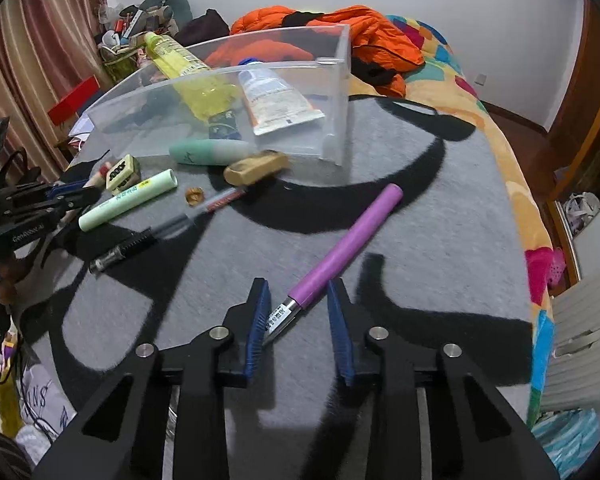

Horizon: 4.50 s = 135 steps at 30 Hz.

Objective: Organize objects
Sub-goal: 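Grasp the purple pen with the right tool while the left tool grasps the beige tube, then lift the purple pen and beige tube and carry them toward the clear box, then lower the purple pen and beige tube into the clear box and open both tools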

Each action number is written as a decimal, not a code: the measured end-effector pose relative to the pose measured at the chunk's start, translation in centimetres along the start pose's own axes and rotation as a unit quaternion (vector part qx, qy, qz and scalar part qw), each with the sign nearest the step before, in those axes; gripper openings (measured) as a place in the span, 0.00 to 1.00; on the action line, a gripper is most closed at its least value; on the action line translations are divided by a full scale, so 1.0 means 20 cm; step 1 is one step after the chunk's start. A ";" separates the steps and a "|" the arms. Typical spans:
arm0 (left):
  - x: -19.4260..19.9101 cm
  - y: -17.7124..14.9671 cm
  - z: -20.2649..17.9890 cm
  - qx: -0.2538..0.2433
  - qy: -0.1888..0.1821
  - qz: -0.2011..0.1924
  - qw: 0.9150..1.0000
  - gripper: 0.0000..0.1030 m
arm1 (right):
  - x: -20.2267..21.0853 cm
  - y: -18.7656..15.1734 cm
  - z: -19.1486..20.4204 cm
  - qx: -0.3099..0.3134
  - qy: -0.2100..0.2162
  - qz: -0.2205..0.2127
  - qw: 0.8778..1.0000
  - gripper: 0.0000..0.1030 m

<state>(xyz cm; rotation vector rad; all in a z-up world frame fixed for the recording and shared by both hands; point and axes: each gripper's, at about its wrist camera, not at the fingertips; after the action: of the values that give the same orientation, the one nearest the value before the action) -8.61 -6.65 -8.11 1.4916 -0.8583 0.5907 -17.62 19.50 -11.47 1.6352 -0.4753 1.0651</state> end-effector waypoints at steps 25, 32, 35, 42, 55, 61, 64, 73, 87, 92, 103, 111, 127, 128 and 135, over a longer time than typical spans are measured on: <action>0.03 -0.05 -0.01 0.004 0.010 -0.011 1.000 0.14 | -0.03 0.04 -0.08 -0.011 -0.067 -0.012 0.998 0.12; 0.12 -0.03 0.02 0.037 0.003 -0.039 0.999 0.14 | 0.03 0.05 -0.05 -0.023 -0.048 -0.033 0.998 0.10; 0.19 -0.01 0.01 0.043 0.003 -0.062 0.997 0.14 | 0.09 0.07 -0.06 -0.036 -0.035 -0.054 0.997 0.10; 0.33 0.08 -0.06 0.047 -0.009 -0.109 0.993 0.14 | 0.30 0.15 -0.05 -0.053 -0.011 -0.122 0.991 0.10; 0.43 0.25 -0.09 0.048 -0.013 -0.155 0.987 0.14 | 0.52 0.37 -0.06 -0.060 0.016 -0.200 0.978 0.10; 0.46 0.33 -0.07 0.044 -0.009 -0.174 0.984 0.14 | 0.62 0.49 -0.07 -0.062 0.014 -0.234 0.970 0.10; 0.46 0.37 -0.05 0.045 -0.005 -0.177 0.983 0.14 | 0.67 0.55 -0.06 -0.057 0.008 -0.250 0.967 0.10; 0.34 0.49 0.03 0.054 -0.010 -0.149 0.987 0.14 | 0.67 0.72 0.04 -0.029 -0.002 -0.264 0.964 0.10; 0.01 0.65 0.05 0.070 -0.022 -0.107 0.992 0.14 | 0.22 0.81 0.30 0.089 -0.130 -0.186 0.970 0.10; -0.06 0.65 0.06 0.070 -0.024 -0.091 0.993 0.14 | 0.14 0.83 0.46 0.134 -0.144 -0.186 0.963 0.11; 0.09 0.58 0.09 0.062 -0.037 -0.102 0.992 0.14 | -0.05 0.90 0.51 0.104 -0.033 -0.133 0.985 0.13; 0.21 0.49 0.06 0.037 -0.030 -0.110 0.993 0.24 | -0.16 0.89 0.58 0.109 0.025 -0.101 0.989 0.17; 0.23 0.31 -0.03 0.013 -0.033 -0.090 0.995 0.41 | 0.08 0.77 0.51 0.104 0.065 -0.126 0.984 0.37; 0.23 0.30 -0.04 0.010 -0.033 -0.089 0.995 0.41 | 0.11 0.76 0.48 0.098 0.065 -0.132 0.984 0.38; 0.19 0.24 -0.09 0.007 -0.041 -0.066 0.997 0.41 | 0.21 0.60 0.31 0.067 0.034 -0.138 0.988 0.40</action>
<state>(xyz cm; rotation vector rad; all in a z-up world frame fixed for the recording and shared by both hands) -9.94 -5.41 -2.09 1.5797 -0.8126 0.4414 -22.02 10.65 -1.37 1.7186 -0.1276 0.9560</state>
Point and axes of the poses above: each gripper's, at about its wrist camera, not at the fingertips, and x roughly against the way its jaws point, z to its left, y to its top, and after that the axes turned 6 degrees about -y, right-handed
